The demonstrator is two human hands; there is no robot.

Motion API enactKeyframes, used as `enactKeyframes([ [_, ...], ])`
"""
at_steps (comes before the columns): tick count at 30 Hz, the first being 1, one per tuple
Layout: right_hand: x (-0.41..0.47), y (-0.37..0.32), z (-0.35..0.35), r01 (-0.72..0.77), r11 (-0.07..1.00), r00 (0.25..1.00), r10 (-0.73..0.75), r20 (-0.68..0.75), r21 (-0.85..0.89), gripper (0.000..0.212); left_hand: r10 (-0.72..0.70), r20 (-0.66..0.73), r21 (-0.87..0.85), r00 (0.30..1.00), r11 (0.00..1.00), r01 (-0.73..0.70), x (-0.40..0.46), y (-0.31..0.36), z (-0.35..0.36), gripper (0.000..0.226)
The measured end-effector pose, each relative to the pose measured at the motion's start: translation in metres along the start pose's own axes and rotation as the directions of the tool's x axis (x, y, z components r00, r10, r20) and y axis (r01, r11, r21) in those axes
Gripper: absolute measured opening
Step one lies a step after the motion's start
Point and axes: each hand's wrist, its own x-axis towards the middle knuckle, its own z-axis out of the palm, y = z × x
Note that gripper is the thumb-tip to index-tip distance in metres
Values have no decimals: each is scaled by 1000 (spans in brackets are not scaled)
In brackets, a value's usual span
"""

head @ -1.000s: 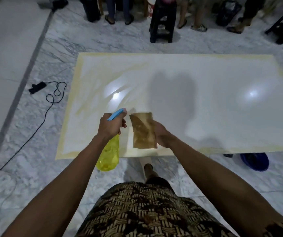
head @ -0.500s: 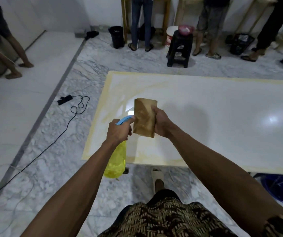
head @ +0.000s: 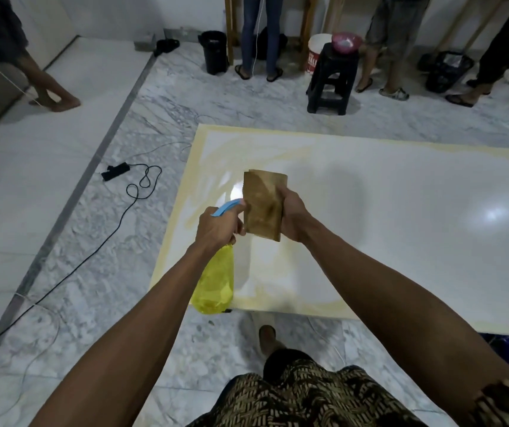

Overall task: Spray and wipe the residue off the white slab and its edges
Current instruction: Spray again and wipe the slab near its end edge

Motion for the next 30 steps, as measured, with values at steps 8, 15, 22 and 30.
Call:
enactKeyframes([
  [8, 93, -23, -74, -121, 974, 955, 62, -291, -191, 52, 19, 33, -22, 999, 1000, -18, 93, 42, 34, 48],
  [15, 235, -120, -186, -5, 561, 790, -505, -347, -828, 34, 50, 57, -60, 997, 997, -47, 196, 94, 75, 37],
  [22, 374, -106, -231, -189, -219, 977, -140, -161, -957, 76, 78, 19, -60, 997, 995, -77, 266, 100, 109, 52],
  [30, 300, -7, -218, -94, -139, 956, -289, -51, -986, 62, 0, 36, 12, 999, 1000, 0, 238, 63, 101, 54],
])
